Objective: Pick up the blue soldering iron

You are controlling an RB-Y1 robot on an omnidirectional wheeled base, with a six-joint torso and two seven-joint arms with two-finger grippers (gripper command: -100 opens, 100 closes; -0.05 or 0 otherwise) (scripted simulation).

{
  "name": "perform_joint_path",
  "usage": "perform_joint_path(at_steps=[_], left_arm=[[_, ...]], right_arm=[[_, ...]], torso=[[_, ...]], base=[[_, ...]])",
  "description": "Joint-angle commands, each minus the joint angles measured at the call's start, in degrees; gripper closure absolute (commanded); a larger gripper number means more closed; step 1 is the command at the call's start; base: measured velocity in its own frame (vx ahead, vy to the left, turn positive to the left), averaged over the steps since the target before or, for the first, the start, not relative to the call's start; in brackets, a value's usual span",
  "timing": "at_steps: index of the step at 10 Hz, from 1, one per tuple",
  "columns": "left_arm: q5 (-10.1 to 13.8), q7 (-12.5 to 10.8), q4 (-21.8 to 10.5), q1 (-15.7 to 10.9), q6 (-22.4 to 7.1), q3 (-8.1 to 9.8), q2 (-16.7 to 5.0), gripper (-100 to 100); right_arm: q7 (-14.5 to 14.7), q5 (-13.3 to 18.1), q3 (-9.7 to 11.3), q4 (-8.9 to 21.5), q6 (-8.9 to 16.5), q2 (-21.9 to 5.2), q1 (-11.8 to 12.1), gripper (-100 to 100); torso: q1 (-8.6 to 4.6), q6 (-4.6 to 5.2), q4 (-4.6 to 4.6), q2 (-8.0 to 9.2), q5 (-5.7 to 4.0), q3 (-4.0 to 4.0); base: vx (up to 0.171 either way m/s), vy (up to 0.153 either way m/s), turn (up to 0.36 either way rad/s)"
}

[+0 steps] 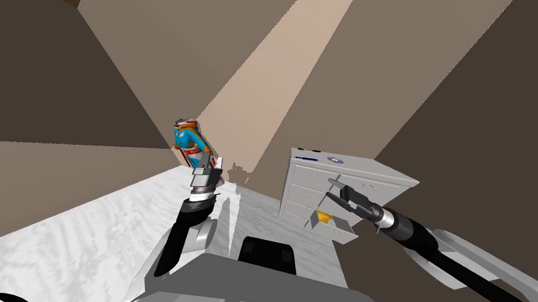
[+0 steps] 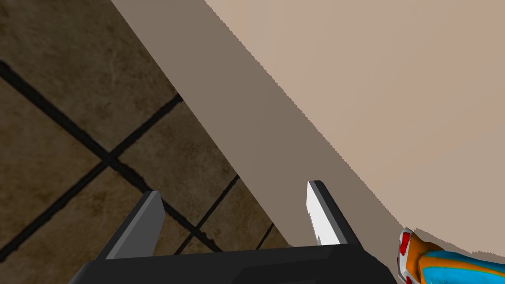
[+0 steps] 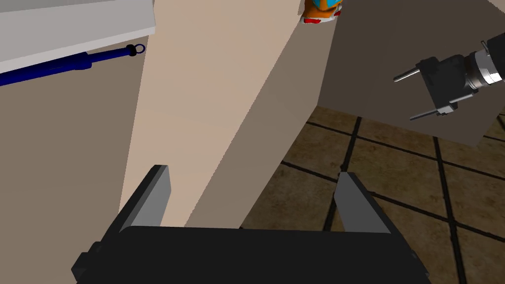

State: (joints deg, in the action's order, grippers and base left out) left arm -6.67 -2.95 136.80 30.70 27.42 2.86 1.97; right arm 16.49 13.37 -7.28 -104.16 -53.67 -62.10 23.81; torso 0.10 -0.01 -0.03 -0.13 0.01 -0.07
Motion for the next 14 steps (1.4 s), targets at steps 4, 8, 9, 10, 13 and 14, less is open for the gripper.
perform_joint_path(at_steps=[4,8,9,10,13,14], left_arm=[[0.0,0.0,0.0,0.0,0.0,0.00,0.0,0],[0.0,0.0,0.0,0.0,0.0,0.00,0.0,0],[0.0,0.0,0.0,0.0,0.0,0.00,0.0,0],[0.0,0.0,0.0,0.0,0.0,0.00,0.0,0],[0.0,0.0,0.0,0.0,0.0,0.00,0.0,0],[0.0,0.0,0.0,0.0,0.0,0.00,0.0,0]], right_arm=[[0.1,3.6,-0.9,3.9,-3.4,-7.8,-0.2,-100],[0.1,5.3,-1.4,5.7,-4.9,-14.0,-0.4,-100],[0.1,7.1,-1.9,7.6,-6.3,-15.7,-0.7,-100],[0.1,7.1,-1.9,7.6,-6.3,-17.4,-0.7,-100],[0.0,8.8,-2.4,9.5,-7.7,-22.6,-0.9,-100],[0.0,8.8,-2.4,9.5,-7.7,-23.1,-0.9,-100]], torso=[[0.00,0.00,0.00,-0.01,0.00,-0.01],[0.03,0.00,-0.01,-0.06,0.00,-0.03],[0.07,0.00,-0.02,-0.06,0.01,-0.04],[0.12,0.00,-0.03,-0.12,0.02,-0.07],[0.09,0.00,-0.01,-0.06,0.01,-0.03],[0.11,0.00,-0.02,-0.08,0.02,-0.05]], base=[[0.036,0.025,0.002],[0.041,0.029,0.000],[0.063,0.053,0.000],[0.055,0.049,-0.004],[0.041,0.036,0.000],[0.024,0.019,-0.002]])
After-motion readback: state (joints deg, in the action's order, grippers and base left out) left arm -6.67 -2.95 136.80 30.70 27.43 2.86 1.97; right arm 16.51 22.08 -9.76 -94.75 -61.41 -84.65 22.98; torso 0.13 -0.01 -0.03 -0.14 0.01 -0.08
